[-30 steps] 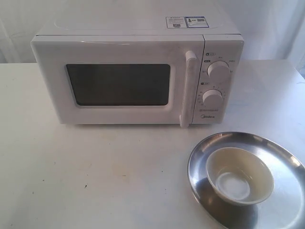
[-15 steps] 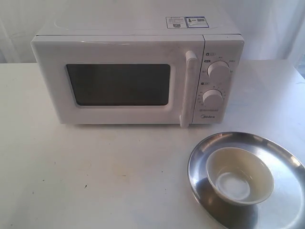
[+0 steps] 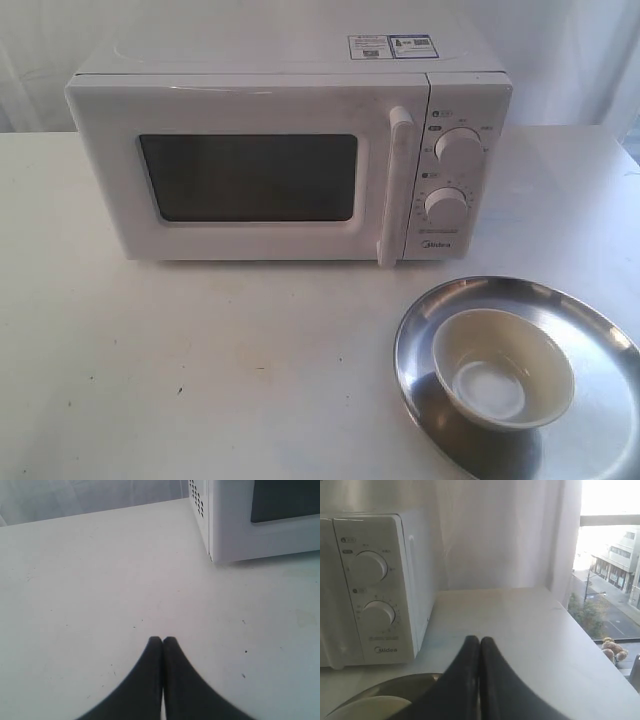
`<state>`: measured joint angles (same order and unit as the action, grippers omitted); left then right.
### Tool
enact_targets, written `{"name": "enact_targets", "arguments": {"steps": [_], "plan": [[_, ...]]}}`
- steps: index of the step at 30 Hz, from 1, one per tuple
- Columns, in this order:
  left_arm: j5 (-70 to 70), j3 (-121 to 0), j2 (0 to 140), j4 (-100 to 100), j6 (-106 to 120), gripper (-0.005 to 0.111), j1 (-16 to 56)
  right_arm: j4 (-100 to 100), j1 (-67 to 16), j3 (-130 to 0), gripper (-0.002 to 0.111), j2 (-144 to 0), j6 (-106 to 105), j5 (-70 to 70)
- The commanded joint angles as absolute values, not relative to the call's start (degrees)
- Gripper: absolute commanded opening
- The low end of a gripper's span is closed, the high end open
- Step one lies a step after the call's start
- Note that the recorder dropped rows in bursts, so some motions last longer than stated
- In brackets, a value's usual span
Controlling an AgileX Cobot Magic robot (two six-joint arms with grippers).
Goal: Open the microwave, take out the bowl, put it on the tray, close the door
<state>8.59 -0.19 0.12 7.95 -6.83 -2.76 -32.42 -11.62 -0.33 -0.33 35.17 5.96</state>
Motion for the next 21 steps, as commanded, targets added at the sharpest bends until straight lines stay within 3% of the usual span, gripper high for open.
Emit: {"name": "enact_targets", "arguments": {"steps": [1,7,21], "plan": [[8.5,0.0,0.0,7.7,-7.2,0.0,-2.7,-24.0,-11.3,0.0,0.0,0.0,26.7,6.8],[8.5,0.0,0.0,7.7,-7.2,0.0,-2.7,-5.4,-11.3,0.0,0.0,0.0,6.5,6.8],[8.5,0.0,0.0,7.7,-7.2,0.0,-2.7,0.7,-11.3,0.0,0.0,0.0,0.8,6.8]]}}
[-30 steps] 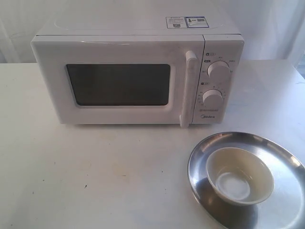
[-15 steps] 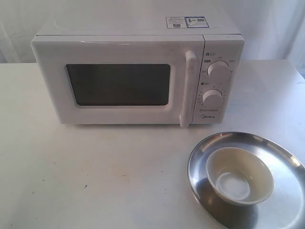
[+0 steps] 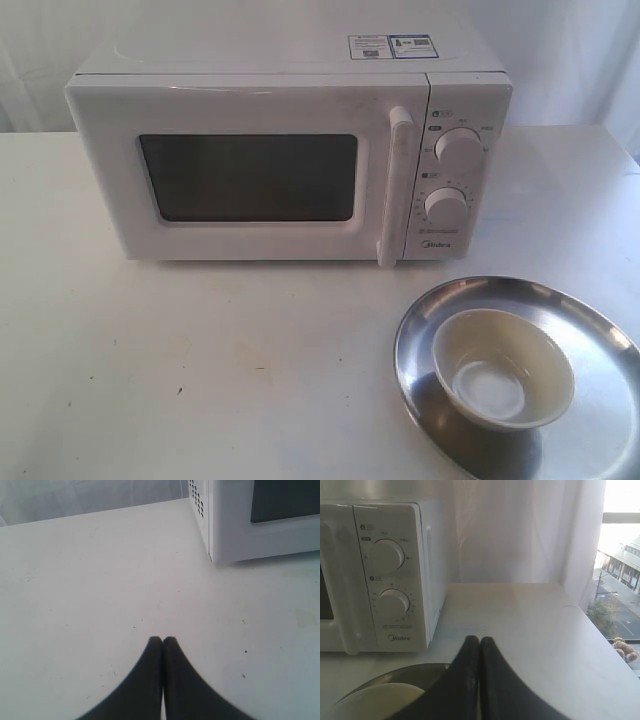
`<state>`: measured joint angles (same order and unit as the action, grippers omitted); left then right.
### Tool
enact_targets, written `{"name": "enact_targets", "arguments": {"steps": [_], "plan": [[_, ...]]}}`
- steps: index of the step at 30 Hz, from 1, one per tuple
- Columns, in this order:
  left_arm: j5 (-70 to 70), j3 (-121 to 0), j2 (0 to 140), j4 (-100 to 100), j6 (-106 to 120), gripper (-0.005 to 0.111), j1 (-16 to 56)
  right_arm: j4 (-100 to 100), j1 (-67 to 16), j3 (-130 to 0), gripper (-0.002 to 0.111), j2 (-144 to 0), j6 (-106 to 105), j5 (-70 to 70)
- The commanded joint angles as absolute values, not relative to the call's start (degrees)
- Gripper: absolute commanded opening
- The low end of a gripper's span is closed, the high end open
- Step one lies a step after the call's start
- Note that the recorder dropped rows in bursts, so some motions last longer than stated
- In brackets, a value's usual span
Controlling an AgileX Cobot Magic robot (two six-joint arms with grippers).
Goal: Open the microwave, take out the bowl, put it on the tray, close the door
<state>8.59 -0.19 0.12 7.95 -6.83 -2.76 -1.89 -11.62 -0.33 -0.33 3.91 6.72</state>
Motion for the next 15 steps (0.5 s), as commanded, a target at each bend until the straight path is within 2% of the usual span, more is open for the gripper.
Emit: {"name": "enact_targets", "arguments": {"steps": [1,15], "plan": [[8.5,0.0,0.0,7.7,-7.2,0.0,-2.7,0.7,-11.3,0.0,0.0,0.0,0.8,6.8],[8.5,0.0,0.0,7.7,-7.2,0.0,-2.7,0.4,-11.3,0.0,0.0,0.0,0.0,9.6]]}}
